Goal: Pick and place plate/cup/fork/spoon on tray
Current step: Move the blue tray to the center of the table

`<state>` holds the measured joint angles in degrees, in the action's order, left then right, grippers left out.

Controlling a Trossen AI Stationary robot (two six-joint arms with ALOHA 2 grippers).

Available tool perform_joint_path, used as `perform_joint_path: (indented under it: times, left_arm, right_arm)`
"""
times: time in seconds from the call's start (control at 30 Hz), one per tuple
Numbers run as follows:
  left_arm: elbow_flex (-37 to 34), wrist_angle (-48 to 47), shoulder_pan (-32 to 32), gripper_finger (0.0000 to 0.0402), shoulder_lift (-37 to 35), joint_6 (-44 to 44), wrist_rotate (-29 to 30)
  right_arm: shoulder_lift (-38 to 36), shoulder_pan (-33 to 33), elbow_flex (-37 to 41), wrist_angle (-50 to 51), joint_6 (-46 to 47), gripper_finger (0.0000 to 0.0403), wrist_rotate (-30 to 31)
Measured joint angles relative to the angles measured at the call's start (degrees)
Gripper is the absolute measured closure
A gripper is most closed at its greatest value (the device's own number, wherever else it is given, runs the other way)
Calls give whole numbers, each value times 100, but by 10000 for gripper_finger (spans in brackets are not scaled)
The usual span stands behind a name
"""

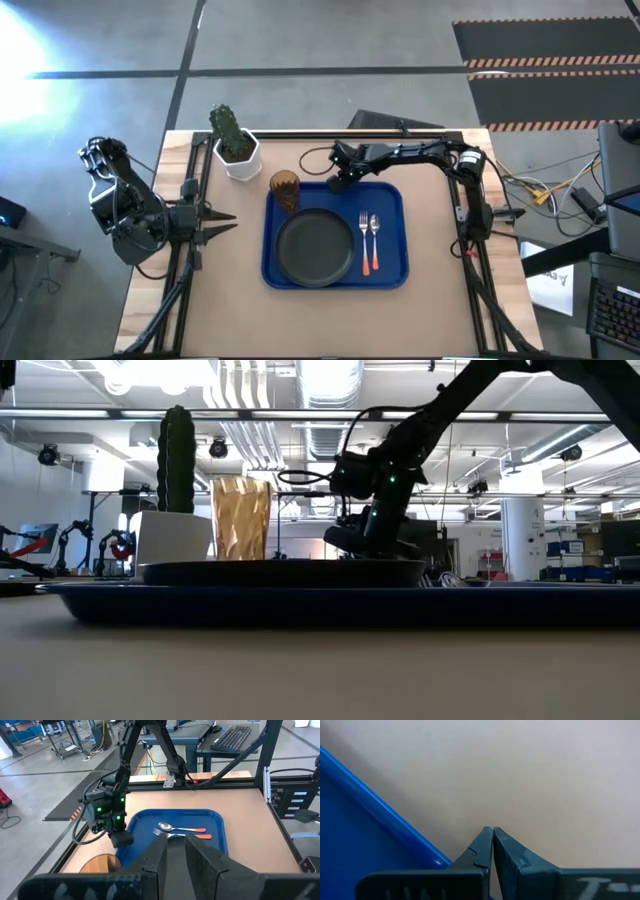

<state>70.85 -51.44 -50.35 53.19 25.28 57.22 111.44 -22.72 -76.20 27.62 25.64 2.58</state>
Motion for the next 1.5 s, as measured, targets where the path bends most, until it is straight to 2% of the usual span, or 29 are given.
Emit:
perform_joint_path:
  times: [0.37,0.93,1.17,1.3,1.4,1.5]
  left_arm:
    - [0,0,2,350,2,0,0]
    - [0,-4,0,350,2,127,-183]
    - [-2,-247,0,350,-10,219,-398]
    - [-2,-1292,0,350,-35,1297,-473]
    - [-2,-2484,0,350,-31,2677,-669]
    - [-62,-3681,4,350,1,4232,-1220]
  right_arm:
    - [4,431,13,-74,149,394,74]
    - [0,536,13,-94,141,394,240]
    - [-453,412,47,89,-141,394,316]
    - [-1071,370,-15,427,-399,394,839]
    - [-1624,369,-11,754,-510,394,1319]
    - [-2284,380,-11,789,-504,394,1353]
